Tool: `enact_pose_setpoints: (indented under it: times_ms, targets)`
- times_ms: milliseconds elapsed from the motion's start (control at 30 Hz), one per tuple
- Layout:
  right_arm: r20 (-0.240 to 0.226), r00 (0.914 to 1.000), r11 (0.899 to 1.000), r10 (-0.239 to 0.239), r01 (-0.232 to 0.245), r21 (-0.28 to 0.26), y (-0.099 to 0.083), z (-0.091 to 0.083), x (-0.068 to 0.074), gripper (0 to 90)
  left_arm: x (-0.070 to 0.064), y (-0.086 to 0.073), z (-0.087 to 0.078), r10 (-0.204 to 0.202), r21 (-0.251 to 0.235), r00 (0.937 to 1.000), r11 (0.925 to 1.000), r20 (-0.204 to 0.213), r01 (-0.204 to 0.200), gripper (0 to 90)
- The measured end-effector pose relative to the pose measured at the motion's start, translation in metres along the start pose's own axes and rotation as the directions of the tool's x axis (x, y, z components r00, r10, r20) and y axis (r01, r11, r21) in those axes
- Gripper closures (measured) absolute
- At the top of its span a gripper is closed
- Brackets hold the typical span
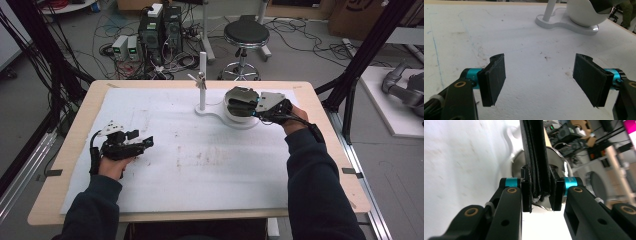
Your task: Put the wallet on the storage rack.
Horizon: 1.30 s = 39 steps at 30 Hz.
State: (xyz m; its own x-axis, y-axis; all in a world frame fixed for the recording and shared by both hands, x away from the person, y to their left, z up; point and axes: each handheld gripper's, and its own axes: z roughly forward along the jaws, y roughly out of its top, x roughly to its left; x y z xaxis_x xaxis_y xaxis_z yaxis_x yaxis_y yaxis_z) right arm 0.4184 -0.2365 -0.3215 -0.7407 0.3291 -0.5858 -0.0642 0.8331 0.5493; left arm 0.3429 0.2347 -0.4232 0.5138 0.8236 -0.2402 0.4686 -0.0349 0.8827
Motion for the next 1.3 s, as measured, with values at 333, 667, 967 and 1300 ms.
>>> enact_pose_setpoints:
  times_ms: [333, 667, 967, 1300]
  targets:
    - [-0.124, 0.9128, 0.912, 0.389, -0.400, -0.084, -0.023, 0.005, 0.009, 50.5, 0.000, 0.000, -0.001, -0.001, -0.002, 1.0000, 1.0000, 0.002, 0.001, 26.5]
    - [-0.215, 0.8560, 0.845, 0.470, -0.507, -0.171, -0.032, 0.000, 0.020, 37.7, -0.001, 0.000, 0.000, 0.001, -0.002, 1.0000, 1.0000, 0.002, -0.001, 27.0]
    - [-0.178, 0.8668, 0.859, 0.466, -0.491, -0.144, -0.031, 0.008, 0.021, 44.6, -0.001, 0.000, -0.001, 0.001, -0.004, 1.0000, 1.0000, 0.000, -0.001, 27.5]
    - [-0.156, 0.8765, 0.865, 0.455, -0.477, -0.154, -0.028, 0.005, 0.021, 49.5, -0.001, 0.000, 0.000, 0.001, -0.002, 1.0000, 1.0000, 0.003, -0.001, 27.7]
